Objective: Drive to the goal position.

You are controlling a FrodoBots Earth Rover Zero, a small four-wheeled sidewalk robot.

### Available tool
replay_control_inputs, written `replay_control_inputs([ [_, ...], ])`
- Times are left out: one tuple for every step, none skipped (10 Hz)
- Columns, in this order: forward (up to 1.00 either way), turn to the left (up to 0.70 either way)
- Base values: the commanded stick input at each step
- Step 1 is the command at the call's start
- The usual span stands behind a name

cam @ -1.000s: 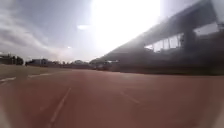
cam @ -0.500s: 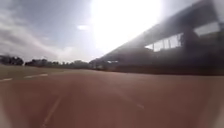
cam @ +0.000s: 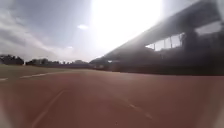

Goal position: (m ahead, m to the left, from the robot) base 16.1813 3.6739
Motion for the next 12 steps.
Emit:
replay_control_inputs([
  [0.70,0.00],
  [0.70,0.00],
  [0.70,0.00],
  [0.70,0.00],
  [0.70,0.00],
  [0.70,0.00],
  [0.70,0.00],
  [0.70,0.00],
  [0.70,0.00],
  [0.70,0.00],
  [0.70,0.00],
  [0.70,0.00],
])
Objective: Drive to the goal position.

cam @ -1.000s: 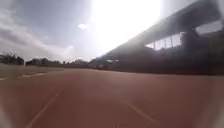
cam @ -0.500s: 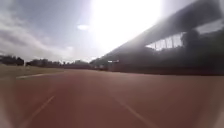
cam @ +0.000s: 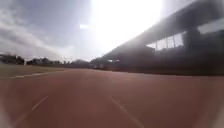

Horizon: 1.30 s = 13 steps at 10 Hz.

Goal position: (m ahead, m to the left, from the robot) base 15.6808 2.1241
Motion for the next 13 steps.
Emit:
replay_control_inputs([
  [0.70,0.00],
  [0.70,0.00],
  [0.70,0.00],
  [0.70,0.00],
  [0.70,0.00],
  [0.70,0.00],
  [0.70,0.00],
  [0.70,0.00],
  [0.70,0.00],
  [0.70,0.00],
  [0.70,0.00],
  [0.70,0.00],
  [0.70,0.00],
])
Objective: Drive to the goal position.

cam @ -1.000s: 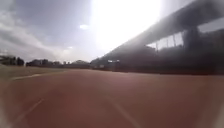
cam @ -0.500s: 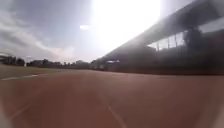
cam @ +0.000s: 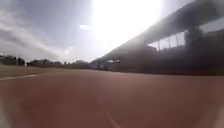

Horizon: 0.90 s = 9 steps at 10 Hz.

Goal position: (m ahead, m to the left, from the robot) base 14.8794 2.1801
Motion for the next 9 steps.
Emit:
replay_control_inputs([
  [0.70,0.00],
  [0.70,0.00],
  [0.70,0.00],
  [0.70,0.00],
  [0.70,0.00],
  [0.70,0.00],
  [0.70,0.00],
  [0.70,0.00],
  [0.70,0.00],
])
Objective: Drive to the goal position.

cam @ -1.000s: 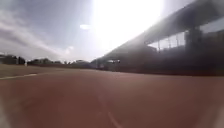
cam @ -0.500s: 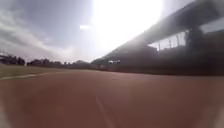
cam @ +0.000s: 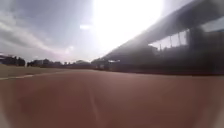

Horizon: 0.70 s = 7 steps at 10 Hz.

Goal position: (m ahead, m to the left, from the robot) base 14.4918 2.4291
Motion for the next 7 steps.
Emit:
replay_control_inputs([
  [0.70,0.00],
  [0.70,0.00],
  [0.70,0.00],
  [0.70,0.00],
  [0.70,0.00],
  [0.70,0.00],
  [0.70,0.00],
])
